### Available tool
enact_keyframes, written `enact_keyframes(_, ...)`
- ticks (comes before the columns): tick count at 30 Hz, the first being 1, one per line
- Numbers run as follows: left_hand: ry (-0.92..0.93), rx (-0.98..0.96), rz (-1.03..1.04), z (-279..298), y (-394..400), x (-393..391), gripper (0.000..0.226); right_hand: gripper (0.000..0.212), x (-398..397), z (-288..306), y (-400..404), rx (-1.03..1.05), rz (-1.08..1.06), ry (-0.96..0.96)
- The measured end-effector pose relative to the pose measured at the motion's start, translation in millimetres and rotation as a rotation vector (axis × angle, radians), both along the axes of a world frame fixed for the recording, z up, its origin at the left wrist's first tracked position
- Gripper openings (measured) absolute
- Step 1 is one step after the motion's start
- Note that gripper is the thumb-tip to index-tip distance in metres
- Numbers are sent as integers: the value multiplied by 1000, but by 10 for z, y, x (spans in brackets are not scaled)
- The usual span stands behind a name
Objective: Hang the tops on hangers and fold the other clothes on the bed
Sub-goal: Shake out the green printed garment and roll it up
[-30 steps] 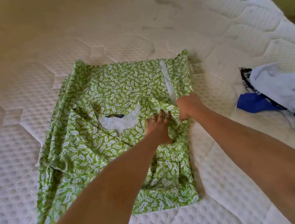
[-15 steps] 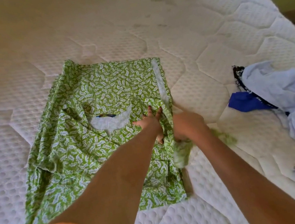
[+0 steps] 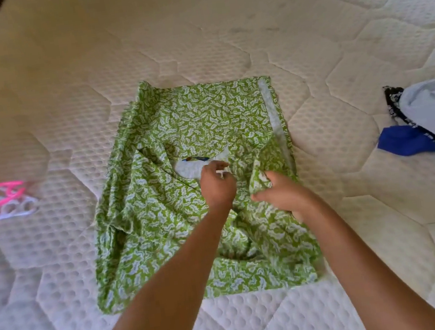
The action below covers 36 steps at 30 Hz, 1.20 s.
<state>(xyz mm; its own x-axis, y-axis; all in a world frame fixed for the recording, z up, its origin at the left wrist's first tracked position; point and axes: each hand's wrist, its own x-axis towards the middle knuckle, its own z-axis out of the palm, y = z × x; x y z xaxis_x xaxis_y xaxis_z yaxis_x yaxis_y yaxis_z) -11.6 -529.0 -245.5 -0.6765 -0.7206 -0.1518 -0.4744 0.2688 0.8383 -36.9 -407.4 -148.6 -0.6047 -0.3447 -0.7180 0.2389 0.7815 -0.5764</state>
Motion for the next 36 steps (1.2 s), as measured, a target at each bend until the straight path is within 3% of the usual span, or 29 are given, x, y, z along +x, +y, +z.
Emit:
enact_keyframes(2,87,253,81,104,-89,208,12,79,59,1,-223,-54,-237,-30)
enact_keyframes(4,139,479,35,199,-114,405,14,71,115,32,-399,-194,-416,-140)
enact_keyframes(6,124,614,-45,233,-200,615,37,58,196,19,-583,-390,-494,-270)
enact_keyframes(7,91,668,-89,228,-276,725,52,58,260,11,-664,-416,-433,-278)
enact_keyframes(8,58,697,-118,214,-338,789,59,65,302,-18,-708,-349,-282,-231)
enact_keyframes(10,23,753,-145,213,-458,895,55,78,395,-123,-742,-25,159,-72)
enact_keyframes(12,-38,786,-176,195,-567,943,52,88,513,-254,-686,308,404,82)
enact_keyframes(13,-65,777,-193,222,-595,953,51,81,551,-313,-648,425,430,178)
enact_keyframes(15,-91,707,-213,207,-622,984,48,36,594,-347,-615,539,382,339)
enact_keyframes(16,-85,677,-224,182,-625,991,48,15,592,-352,-611,519,354,365)
enact_keyframes(17,-78,646,-218,198,-631,1014,47,11,601,-303,-642,450,319,359)
enact_keyframes(19,6,653,-230,221,-635,1048,41,19,595,-194,-791,135,81,211)
enact_keyframes(21,93,718,-257,223,-632,1068,36,23,563,-114,-994,-192,-192,-57)
enact_keyframes(24,126,896,-172,353,-661,1126,42,30,571,-114,-1228,-455,-334,-215)
enact_keyframes(27,175,1145,-40,297,-799,1132,65,59,623,-175,-1302,-454,-320,-170)
enact_keyframes(31,81,1225,136,349,-869,1082,49,47,733,-316,-1362,-261,-275,93)
enact_keyframes(34,54,1080,311,349,-910,1034,35,47,810,-284,-1529,-287,-81,295)
enact_keyframes(36,81,829,587,324,-1013,1019,20,56,878,-198,-1659,-368,101,186)
